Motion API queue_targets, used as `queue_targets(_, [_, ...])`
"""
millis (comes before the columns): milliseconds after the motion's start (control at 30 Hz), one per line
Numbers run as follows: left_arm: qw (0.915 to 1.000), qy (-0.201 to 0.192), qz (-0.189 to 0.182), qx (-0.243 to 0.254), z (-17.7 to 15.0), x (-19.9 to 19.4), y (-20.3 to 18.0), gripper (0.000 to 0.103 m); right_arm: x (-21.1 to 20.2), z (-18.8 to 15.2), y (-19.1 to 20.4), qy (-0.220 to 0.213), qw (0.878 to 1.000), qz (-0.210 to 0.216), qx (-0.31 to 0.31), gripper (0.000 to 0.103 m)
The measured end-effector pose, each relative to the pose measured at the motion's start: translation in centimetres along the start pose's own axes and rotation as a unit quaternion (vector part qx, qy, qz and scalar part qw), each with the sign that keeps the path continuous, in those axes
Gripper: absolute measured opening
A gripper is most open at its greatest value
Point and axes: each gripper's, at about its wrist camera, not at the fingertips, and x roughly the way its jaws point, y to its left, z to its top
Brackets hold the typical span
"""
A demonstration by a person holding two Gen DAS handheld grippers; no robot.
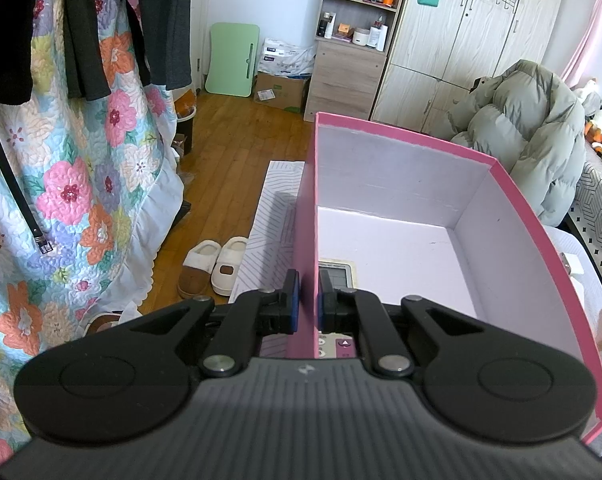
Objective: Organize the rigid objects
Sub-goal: 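Lift the TCL remote with the right tool and carry it into the box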
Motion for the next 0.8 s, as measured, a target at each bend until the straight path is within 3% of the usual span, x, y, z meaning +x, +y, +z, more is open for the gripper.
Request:
queue_targets(200, [1.0000, -0.001, -0.001, 0.000, 0.1, 0.1, 0.0, 0.007, -2.1, 7.0, 3.3, -0.035, 0.994, 0.045, -0.098, 0.061])
queue_targets(333, [1.0000, -0.002, -0.001, 0.002, 0.2, 0.1, 0.1, 0.007, -0.2, 10.4, 6.9, -0.023, 0.981, 0.076, -0.179, 0.061])
queue_targets(533, [1.0000, -0.003, -0.004, 0.000, 0.1, 0.1, 0.2, 0.007, 6.9, 11.0, 11.5, 0.066, 0.956, 0.078, -0.274, 0.061])
queue_targets(600, [1.0000, -0.004, -0.007, -0.002, 0.1, 0.1, 0.2, 0.007, 9.2, 10.7, 12.3, 0.107, 0.949, 0.080, -0.285, 0.061])
queue_targets(800, [1.0000, -0.006, -0.007, -0.002, -0.1, 0.0, 0.1, 0.007, 13.4, 9.9, 13.6, 0.159, 0.935, 0.070, -0.310, 0.060])
